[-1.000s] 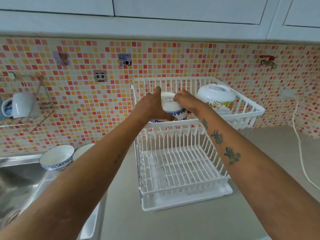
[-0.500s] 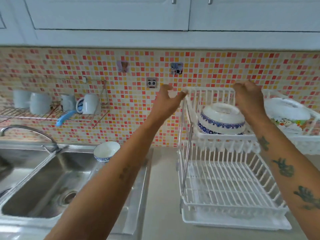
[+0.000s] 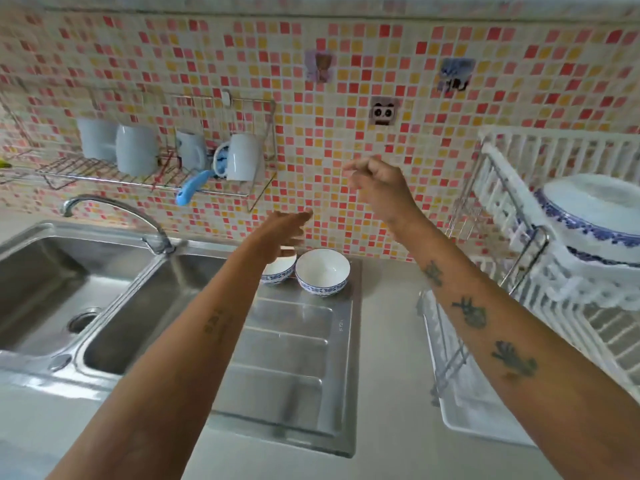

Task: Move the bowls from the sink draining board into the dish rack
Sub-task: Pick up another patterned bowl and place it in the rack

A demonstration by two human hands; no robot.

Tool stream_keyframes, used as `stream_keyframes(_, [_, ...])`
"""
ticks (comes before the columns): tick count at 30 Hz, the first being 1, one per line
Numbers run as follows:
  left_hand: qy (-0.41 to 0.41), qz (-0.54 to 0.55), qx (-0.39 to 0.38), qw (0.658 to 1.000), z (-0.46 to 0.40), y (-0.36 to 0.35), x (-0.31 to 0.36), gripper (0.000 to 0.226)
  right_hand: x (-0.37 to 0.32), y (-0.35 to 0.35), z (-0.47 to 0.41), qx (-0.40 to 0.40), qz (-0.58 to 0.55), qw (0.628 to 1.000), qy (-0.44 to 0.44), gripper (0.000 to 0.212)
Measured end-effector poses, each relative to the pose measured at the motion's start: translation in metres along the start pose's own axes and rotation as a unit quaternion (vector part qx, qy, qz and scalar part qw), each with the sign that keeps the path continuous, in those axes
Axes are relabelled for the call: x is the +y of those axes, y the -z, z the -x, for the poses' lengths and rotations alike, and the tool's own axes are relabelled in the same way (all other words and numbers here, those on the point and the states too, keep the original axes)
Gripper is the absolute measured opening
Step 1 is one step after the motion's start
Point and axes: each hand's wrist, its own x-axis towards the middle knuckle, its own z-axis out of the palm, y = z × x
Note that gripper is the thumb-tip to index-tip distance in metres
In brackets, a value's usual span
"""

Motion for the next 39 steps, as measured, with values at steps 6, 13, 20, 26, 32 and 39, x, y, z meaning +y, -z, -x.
stream_keyframes(6, [0.176, -0.044, -0.104, 0.978, -0.052, 0.010, -0.089, 0.048, 0.126, -0.044, -0.035, -0.015, 0.003, 0.954, -0.299, 0.033])
stream_keyframes(13, [0.252, 0.096, -0.112, 0.956, -0.122, -0.005, -0.150, 0.067, 0.226, -0.061, -0.043, -0.031, 0.000, 0.883, -0.468, 0.066])
stream_keyframes(20, [0.263, 0.200, -0.086, 0.940, -0.163, -0.035, -0.162, 0.039, 0.258, -0.092, -0.055, -0.043, -0.036, 0.857, -0.513, 0.067])
stream_keyframes(26, [0.263, 0.223, -0.050, 0.937, -0.191, -0.040, -0.178, 0.058, 0.275, -0.109, -0.066, -0.026, -0.044, 0.854, -0.517, 0.058])
stream_keyframes(32, [0.247, 0.255, -0.059, 0.933, -0.191, -0.046, -0.176, 0.064, 0.283, -0.117, -0.066, 0.001, -0.048, 0.859, -0.510, 0.057])
stream_keyframes(39, [0.211, 0.223, -0.057, 0.950, -0.176, -0.052, -0.162, 0.070, 0.275, -0.120, -0.063, 0.075, 0.008, 0.871, -0.486, 0.050])
